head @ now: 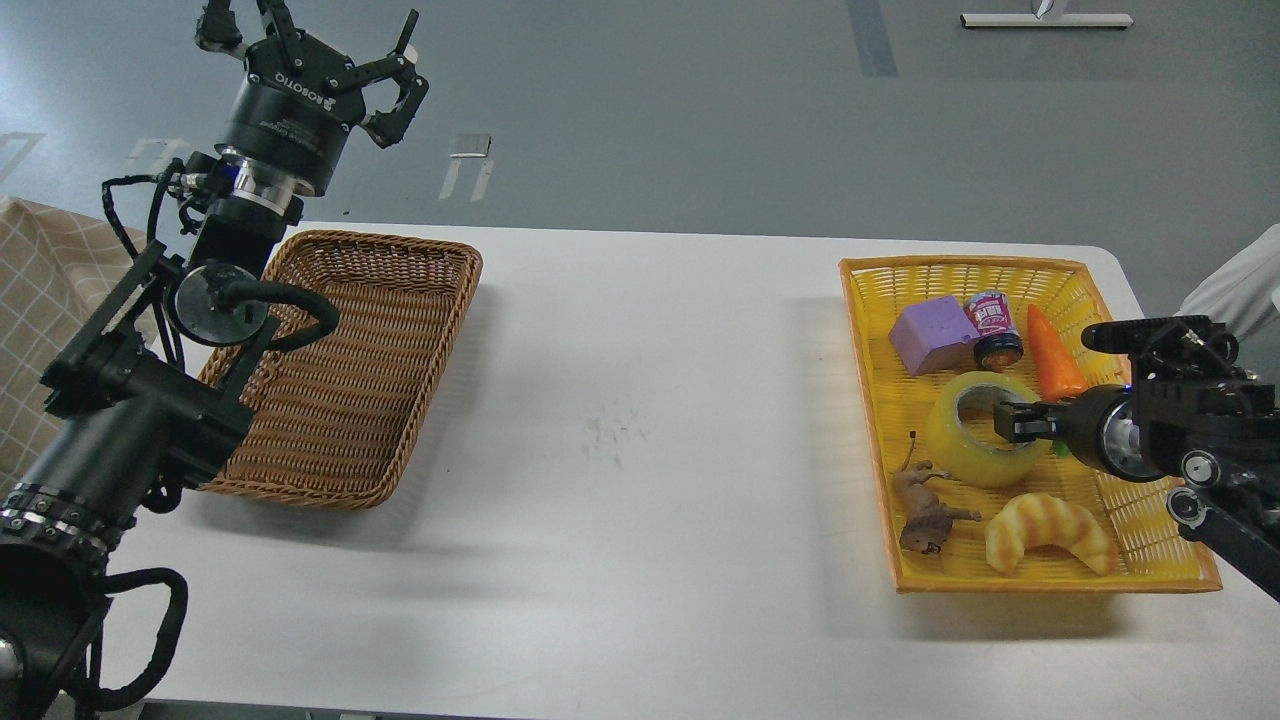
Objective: Place and transfer tape with both arms
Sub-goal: 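Close the right gripper on the yellow tape roll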
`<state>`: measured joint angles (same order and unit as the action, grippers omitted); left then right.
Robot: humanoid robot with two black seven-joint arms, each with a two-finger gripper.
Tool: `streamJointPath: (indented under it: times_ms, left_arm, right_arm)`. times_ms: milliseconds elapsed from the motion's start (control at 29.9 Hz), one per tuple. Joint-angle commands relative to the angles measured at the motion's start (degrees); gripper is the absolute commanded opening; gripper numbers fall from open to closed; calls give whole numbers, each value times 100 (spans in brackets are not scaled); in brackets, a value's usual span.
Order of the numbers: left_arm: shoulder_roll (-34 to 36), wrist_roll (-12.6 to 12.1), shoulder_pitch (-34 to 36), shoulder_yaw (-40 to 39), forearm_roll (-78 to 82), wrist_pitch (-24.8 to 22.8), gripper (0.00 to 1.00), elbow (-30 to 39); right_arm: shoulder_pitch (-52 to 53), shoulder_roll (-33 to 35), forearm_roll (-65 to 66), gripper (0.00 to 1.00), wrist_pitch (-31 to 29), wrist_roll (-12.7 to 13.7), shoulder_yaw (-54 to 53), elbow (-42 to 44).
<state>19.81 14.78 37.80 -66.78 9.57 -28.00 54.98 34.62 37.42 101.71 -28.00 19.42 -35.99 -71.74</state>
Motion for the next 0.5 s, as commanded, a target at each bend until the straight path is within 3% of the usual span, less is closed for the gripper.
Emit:
streamJointPath:
  times_ms: [0,100,234,435,468]
  left_arm:
    - [-3,-1,-9,-2,1,0,98,3]
    - [-3,-1,-9,-2,1,0,98,-5]
    - [6,-1,-9,-2,1,0,98,-5]
    - [6,-10,-9,-2,1,0,98,3]
    - [6,-10,-9,-2,1,0,98,-5]
  right_arm:
    - [37,-24,-10,52,0,0,4,37]
    - [71,-24,-10,52,0,0,4,90]
    - [89,-24,-28,38,0,0,4,125]
    - [80,-24,-37,33,0,0,4,125]
    - [80,-24,-46,27,0,0,4,125]
